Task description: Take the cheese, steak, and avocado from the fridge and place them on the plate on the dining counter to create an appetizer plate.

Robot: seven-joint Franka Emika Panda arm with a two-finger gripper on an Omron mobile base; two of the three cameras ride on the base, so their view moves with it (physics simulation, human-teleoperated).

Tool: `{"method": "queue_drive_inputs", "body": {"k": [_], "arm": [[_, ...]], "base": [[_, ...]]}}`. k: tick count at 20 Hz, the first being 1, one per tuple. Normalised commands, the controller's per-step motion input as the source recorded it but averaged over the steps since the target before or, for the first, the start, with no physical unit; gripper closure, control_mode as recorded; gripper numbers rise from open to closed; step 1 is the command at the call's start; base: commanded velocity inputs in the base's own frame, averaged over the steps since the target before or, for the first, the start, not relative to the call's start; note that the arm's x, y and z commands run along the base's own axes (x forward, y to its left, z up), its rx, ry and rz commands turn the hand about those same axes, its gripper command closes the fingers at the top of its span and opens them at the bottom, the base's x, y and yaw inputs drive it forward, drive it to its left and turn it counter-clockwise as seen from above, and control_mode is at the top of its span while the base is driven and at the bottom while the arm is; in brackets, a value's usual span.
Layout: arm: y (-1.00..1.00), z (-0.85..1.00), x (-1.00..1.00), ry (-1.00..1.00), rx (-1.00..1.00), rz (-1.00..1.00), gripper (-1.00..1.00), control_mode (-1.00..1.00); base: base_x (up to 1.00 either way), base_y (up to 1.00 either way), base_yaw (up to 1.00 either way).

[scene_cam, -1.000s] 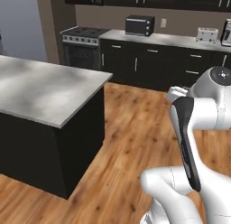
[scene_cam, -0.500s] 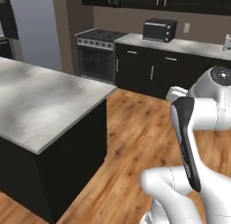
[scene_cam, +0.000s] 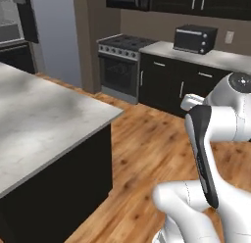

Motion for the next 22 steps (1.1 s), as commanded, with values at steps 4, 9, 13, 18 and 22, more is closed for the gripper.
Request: {"method": "queue_drive_inputs", "body": {"k": [4, 9, 13, 18, 22], "arm": [[0.00, 0.00, 0.00, 0.00, 0.00, 0.00, -1.00, 1.00], [0.00, 0.00, 0.00, 0.00, 0.00, 0.00, -1.00, 1.00], [0.00, 0.00, 0.00, 0.00, 0.00, 0.00, -1.00, 1.00], [0.00, 0.00, 0.00, 0.00, 0.00, 0.00, -1.00, 1.00], [0.00, 0.00, 0.00, 0.00, 0.00, 0.00, -1.00, 1.00]], "base": [[1.00, -0.55, 0.33], [1.00, -0.54, 0.35], [1.00, -0.51, 0.36], [1.00, -0.45, 0.36], [1.00, -0.44, 0.36]]}}
